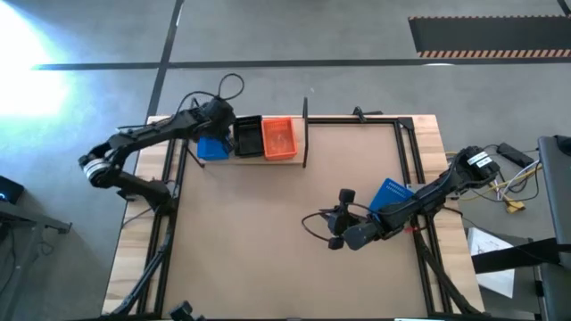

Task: Stack baskets on shelf by color
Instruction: Adjust the stacked basket on the shelf

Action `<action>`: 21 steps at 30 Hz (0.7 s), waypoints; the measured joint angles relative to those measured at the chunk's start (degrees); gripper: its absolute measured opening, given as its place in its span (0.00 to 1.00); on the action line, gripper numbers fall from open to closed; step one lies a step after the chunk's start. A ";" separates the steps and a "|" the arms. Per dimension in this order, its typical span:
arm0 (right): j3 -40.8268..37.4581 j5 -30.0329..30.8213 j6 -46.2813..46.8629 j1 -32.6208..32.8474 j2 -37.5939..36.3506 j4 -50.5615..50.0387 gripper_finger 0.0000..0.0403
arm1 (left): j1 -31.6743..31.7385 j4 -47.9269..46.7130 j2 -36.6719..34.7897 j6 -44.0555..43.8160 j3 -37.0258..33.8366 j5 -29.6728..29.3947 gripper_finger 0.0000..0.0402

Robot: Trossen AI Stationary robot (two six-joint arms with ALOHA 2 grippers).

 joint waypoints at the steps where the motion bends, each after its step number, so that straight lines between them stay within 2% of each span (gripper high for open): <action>1: 0.00 0.01 0.00 -0.10 0.00 0.00 0.08 | -0.03 -0.15 1.18 0.00 -0.01 -0.64 0.00; 5: 0.00 -0.02 0.08 -0.23 0.00 0.02 0.08 | -0.17 -0.51 5.29 -0.02 0.29 -4.89 0.00; 10: -0.02 -0.02 1.29 -0.23 0.00 0.03 0.08 | -0.22 -0.40 7.12 0.10 0.48 -4.93 0.00; 15: -0.02 -0.02 1.66 -0.23 0.00 0.02 0.08 | -0.22 1.19 6.61 2.31 0.26 -0.20 0.00; 21: -0.02 -0.02 2.07 -0.23 0.00 0.04 0.08 | -0.31 4.33 6.61 4.49 -0.31 2.71 0.00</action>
